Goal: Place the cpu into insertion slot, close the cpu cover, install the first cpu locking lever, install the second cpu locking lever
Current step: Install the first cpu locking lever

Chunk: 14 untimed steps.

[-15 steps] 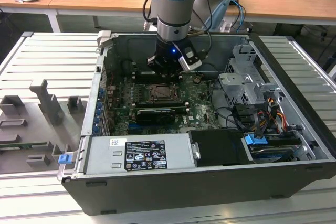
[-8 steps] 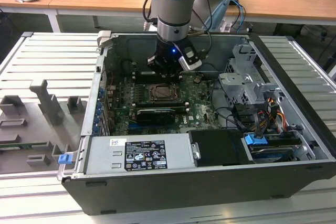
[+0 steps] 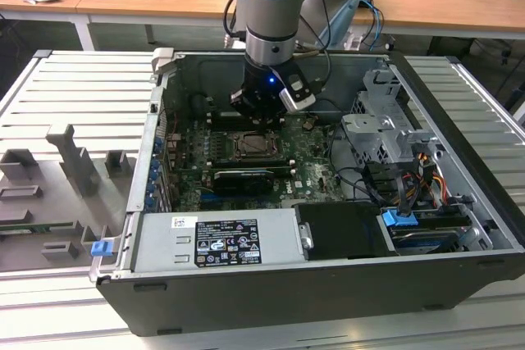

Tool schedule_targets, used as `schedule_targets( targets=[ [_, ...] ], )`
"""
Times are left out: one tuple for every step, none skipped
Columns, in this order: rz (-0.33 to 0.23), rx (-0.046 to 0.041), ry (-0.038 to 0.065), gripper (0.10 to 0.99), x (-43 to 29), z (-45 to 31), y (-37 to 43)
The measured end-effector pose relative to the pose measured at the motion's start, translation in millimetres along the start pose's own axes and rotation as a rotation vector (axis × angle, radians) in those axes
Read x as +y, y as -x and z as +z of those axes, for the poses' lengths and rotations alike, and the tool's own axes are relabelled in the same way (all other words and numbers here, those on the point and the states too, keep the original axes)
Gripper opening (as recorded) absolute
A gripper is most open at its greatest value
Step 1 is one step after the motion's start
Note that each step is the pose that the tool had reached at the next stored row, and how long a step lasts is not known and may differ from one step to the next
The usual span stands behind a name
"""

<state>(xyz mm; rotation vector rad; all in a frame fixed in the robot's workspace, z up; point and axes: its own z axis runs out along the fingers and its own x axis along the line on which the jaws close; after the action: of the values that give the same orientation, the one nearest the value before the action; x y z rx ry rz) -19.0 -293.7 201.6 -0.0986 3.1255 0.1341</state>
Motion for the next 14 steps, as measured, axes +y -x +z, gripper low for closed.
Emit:
schedule_targets(
  targets=[
    [0.000,0.0001,-0.001,0.106,-0.1,0.0,0.0],
    [0.000,0.0001,-0.001,0.106,-0.1,-0.3,0.0],
    [0.000,-0.0004,-0.001,0.106,0.1,-1.7,0.0],
    [0.000,-0.0003,-0.001,0.106,0.2,-3.9,0.1],
    [0.000,0.0000,-0.001,0.106,0.3,-4.5,0.0],
    [0.000,0.0000,-0.002,0.106,0.4,-4.4,0.2],
    [0.000,0.0002,-0.008,0.106,0.5,-4.3,0.4],
    [0.000,0.0011,-0.018,0.106,0.6,-4.0,0.7],
    [0.000,0.0015,-0.026,0.106,0.6,-3.4,1.1],
    [0.000,0.0021,-0.034,0.106,0.7,-3.0,1.6],
    [0.000,0.0026,-0.039,0.106,0.8,-2.7,2.0],
    [0.000,0.0029,-0.042,0.106,0.9,-2.2,2.5],
    [0.000,0.0031,-0.044,0.106,1.1,-1.8,2.9],
    [0.000,0.0034,-0.045,0.106,1.4,-1.5,3.0]
  ],
)
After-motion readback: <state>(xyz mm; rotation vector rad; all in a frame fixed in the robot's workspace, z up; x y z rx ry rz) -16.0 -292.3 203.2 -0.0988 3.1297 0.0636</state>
